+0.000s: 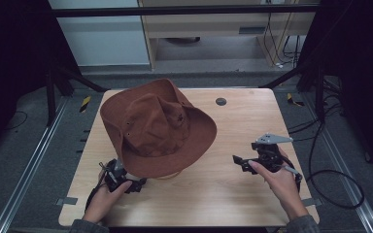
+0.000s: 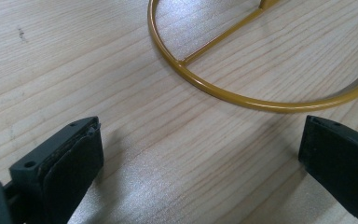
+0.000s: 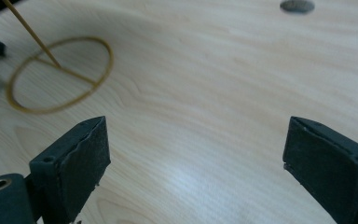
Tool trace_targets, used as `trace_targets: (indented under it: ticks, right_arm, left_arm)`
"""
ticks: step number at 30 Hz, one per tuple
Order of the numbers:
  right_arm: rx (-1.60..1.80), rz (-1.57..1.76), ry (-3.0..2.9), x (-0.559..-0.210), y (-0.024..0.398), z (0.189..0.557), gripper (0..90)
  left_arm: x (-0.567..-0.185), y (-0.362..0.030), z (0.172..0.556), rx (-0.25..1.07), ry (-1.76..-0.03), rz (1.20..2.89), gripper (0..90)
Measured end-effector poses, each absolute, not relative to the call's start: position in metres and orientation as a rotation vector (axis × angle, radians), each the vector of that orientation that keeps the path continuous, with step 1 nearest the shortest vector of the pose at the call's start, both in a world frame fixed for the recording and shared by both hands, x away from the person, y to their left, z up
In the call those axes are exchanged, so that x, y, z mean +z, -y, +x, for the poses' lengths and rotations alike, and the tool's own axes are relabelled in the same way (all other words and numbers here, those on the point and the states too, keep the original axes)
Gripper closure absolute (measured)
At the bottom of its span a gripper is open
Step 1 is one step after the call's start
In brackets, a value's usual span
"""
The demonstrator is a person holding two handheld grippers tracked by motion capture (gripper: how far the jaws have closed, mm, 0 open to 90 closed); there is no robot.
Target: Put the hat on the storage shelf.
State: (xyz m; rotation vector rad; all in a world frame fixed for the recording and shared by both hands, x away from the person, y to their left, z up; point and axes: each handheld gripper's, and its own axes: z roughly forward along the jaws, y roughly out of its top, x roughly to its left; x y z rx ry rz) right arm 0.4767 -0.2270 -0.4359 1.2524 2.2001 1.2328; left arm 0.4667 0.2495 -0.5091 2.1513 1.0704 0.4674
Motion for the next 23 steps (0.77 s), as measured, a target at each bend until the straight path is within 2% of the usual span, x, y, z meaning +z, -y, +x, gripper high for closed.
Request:
trace_targets:
  ticks: [9,23]
  right_arm:
    - [1.051,1.330,-2.239,-0.499,0.216,0.474,9.1]
    - [0.958,1.282,-2.212,-0.512,0.205,0.468,5.9]
  left_arm:
    - [-0.509,-0.249,0.467,0.467,-1.071,2.151,0.0]
    - [-0.509,-0.249,0.468,0.469,-1.065,2.155,0.0]
